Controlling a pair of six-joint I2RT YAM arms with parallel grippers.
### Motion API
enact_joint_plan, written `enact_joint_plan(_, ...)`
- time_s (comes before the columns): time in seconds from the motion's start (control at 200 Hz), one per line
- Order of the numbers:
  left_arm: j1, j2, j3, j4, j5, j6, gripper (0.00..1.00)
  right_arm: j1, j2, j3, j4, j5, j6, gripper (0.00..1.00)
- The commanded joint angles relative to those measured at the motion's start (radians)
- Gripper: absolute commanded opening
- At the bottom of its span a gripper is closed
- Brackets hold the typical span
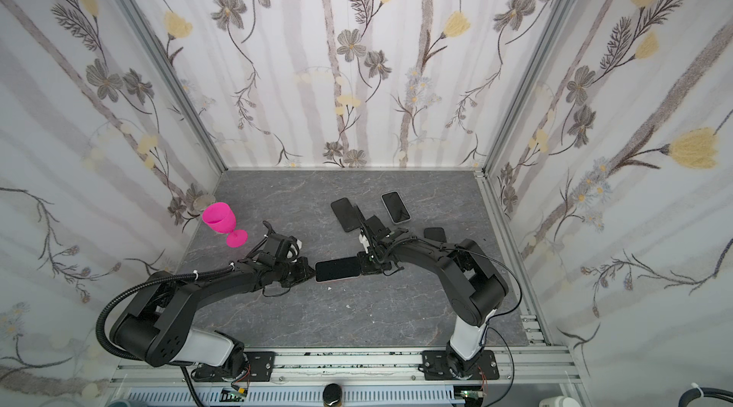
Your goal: Put the phone into the phone case
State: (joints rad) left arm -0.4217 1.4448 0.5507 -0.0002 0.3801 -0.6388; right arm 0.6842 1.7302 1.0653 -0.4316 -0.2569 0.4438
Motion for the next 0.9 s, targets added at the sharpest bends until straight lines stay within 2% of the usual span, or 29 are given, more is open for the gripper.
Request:
enact_joint_plan(0.0,0.008,-0.027,0.026,-0.046,-0.043,0.019,0.1,0.0,-0.035,0.022,-0.017,0.038,-0.02,0.23)
enact_joint_plan(0.275,0.038,-0.108,0.066,-0.096,-0.072,0.025,0.16,0.002,-0.104,0.054,-0.006,0.103,-0.055,0.27)
enact_joint_plan(0.43,0.054,-0.139,0.071,-0.12,-0.069,0.033,0.27,0.002,-0.127,0.045,0.014,0.147,-0.062,0.27)
enact_joint_plan(0.5,0.065,-0.14,0.089,-0.143,-0.06,0.042,0.32,0.005,-0.185,0.038,0.036,0.158,-0.065,0.28)
enact_joint_plan(0.659,0.078,-0.146,0.121,-0.164,-0.046,0.049,0.39,0.011,-0.245,0.021,0.095,0.178,-0.084,0.35)
enact_joint_plan(0.769,0.078,-0.126,0.123,-0.147,-0.025,0.039,0.4,0.008,-0.214,0.034,0.077,0.175,-0.093,0.38)
enact_joint_plan(0.899,0.078,-0.067,0.129,-0.141,0.016,0.025,0.41,0.008,-0.112,0.075,0.036,0.124,-0.098,0.34)
